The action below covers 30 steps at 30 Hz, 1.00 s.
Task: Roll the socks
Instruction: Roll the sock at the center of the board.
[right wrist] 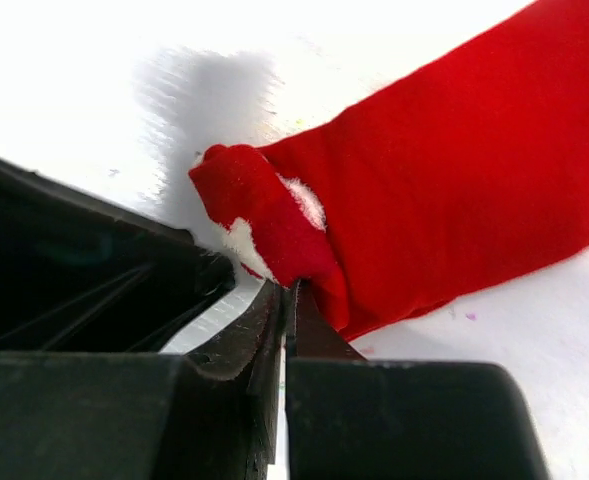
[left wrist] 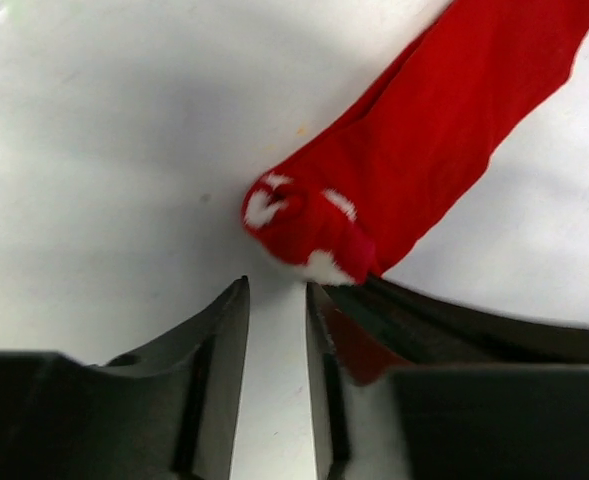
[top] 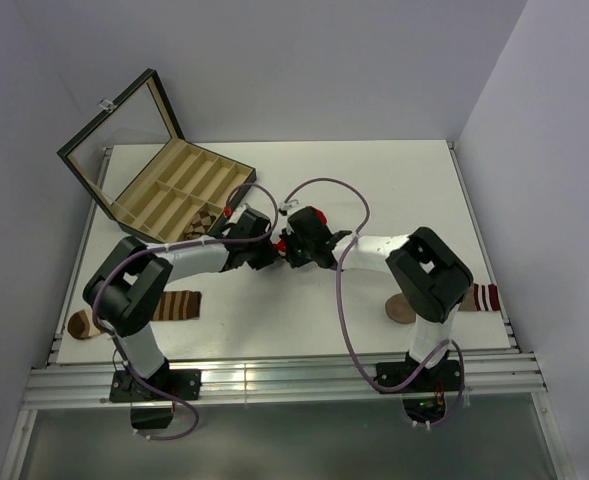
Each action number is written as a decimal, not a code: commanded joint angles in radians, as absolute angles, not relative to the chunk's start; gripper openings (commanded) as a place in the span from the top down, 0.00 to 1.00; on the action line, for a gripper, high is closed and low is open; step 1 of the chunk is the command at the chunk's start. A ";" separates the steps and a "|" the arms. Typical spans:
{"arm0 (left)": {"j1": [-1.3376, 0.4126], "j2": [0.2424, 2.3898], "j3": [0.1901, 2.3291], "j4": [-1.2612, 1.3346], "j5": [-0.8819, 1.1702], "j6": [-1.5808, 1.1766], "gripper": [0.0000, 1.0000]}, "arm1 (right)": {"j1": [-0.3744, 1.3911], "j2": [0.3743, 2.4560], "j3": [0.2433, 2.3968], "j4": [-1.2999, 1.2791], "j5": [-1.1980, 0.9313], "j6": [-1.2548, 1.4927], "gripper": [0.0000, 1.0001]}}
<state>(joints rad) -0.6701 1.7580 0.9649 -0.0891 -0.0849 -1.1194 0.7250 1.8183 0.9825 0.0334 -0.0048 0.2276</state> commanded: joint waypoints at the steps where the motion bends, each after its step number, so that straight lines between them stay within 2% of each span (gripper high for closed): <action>1: -0.661 1.683 0.925 -0.121 -0.100 -1.115 0.64 | 0.686 1.908 0.950 -0.193 -0.177 0.265 1.00; 7: -0.653 1.586 0.855 -0.086 -0.150 -1.129 0.43 | 0.540 1.942 0.988 -0.173 -0.684 0.383 1.00; 10: -0.653 1.554 0.825 -0.051 -0.147 -1.144 0.34 | 0.511 1.963 1.002 -0.126 -0.825 0.466 1.00; 11: -0.655 1.551 0.809 -0.040 -0.143 -1.147 0.28 | 0.508 1.976 0.997 -0.105 -0.847 0.495 1.00; 14: -0.655 1.554 0.793 -0.015 -0.126 -1.163 0.23 | 0.489 1.999 0.992 -0.054 -0.884 0.575 1.00; 16: -0.653 1.577 0.795 -0.009 -0.112 -1.170 0.24 | 0.482 2.011 0.994 -0.031 -0.893 0.610 1.00; 24: -0.655 1.643 0.839 -0.046 -0.081 -1.178 0.36 | 0.469 2.036 0.980 -0.003 -0.871 0.673 1.00; 30: -0.653 1.612 0.793 -0.054 -0.068 -1.210 0.35 | 0.465 2.043 0.977 0.038 -0.842 0.687 1.00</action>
<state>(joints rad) -0.6559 1.6337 0.8120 -0.0509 -0.0826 -1.1786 0.4740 2.0052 0.9947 0.0372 -0.9108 0.6804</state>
